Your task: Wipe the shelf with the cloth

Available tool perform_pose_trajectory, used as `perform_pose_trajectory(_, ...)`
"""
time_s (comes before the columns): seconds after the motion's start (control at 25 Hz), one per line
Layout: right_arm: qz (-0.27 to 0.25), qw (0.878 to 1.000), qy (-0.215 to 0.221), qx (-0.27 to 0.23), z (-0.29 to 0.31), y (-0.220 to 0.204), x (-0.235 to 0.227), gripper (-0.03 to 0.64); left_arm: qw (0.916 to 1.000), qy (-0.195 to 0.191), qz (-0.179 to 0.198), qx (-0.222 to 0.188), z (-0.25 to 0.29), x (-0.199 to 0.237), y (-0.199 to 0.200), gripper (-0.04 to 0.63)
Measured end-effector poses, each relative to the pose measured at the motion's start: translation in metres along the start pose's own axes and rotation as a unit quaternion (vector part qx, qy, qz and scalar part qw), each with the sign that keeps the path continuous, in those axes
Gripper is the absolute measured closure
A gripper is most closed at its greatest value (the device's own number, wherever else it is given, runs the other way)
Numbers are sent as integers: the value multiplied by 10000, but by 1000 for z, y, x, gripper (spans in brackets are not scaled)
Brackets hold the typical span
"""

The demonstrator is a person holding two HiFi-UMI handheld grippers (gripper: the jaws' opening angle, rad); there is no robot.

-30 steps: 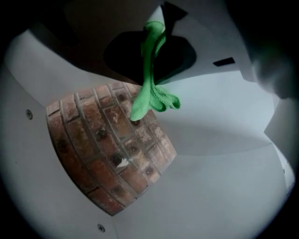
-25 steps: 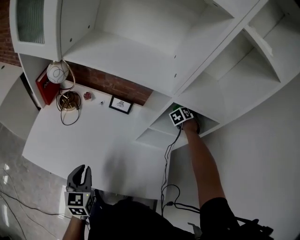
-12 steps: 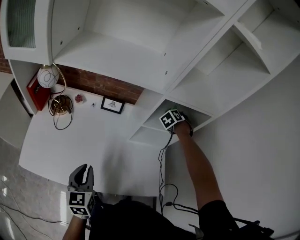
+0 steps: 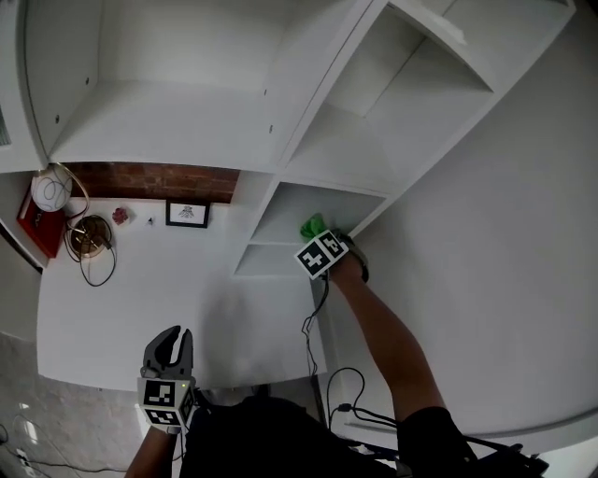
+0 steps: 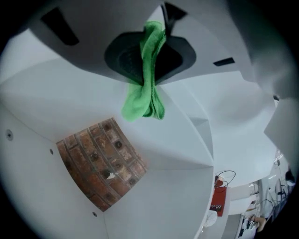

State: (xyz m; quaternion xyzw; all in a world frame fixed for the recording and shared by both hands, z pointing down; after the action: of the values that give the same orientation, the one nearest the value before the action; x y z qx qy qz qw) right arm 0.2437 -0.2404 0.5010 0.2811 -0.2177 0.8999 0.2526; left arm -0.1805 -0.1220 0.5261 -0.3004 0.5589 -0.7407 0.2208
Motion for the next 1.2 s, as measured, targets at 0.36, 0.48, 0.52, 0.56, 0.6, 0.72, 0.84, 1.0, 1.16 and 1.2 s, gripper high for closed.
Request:
perform_pose_trajectory(0.36,667,9944,186,-799,-35,-43,19,571,9971,-664,189,325,30,-23,-3,531)
perform_pose_trajectory(0.48,967,9880,341,-1151,-48,-53,26,571,9956,-804,235,424,38,-32,-4,531)
perform_pose_trajectory(0.52,1082,9844,417,-1322,-52,-56,28,571,9952,-835,245,446,41,-36,-5,531)
perform_pose_trajectory(0.56,1221,9792,504,-1539,-57,-59,30,571,9949,-859,254,464,44,-39,-5,531)
perform_pose_trajectory(0.6,1382,9721,592,-1799,-61,-61,31,571,9947,-877,261,479,46,-42,-6,531)
perform_pose_trajectory(0.72,1922,9409,808,-2668,-77,-67,37,571,9944,-876,285,517,52,-51,-7,531)
perform_pose_trajectory(0.84,2425,9090,1006,-3237,-91,-72,46,571,9951,-772,335,520,54,-54,-4,531)
perform_pose_trajectory(1.0,2875,8738,1143,-3750,-101,-81,54,571,9970,-488,371,464,56,-55,3,531)
perform_pose_trajectory(1.16,3042,8497,1078,-4170,-112,-89,60,571,9984,-131,425,356,55,-54,15,531)
perform_pose_trajectory(1.2,3101,8423,1104,-4268,-116,-90,61,571,9985,-40,441,309,55,-53,19,531)
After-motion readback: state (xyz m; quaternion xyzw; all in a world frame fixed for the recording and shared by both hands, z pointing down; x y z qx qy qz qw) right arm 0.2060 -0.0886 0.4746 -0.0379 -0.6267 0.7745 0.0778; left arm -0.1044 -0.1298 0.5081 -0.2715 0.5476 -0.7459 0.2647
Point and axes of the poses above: the fingertips, and each gripper's own axes: z forward along the fingers, x to its left, y out of its top, the point moved 9 cm from there along -z, backward along the fingers, and after that the axes turned 7 degrees about -x, right-handed, at the moved point
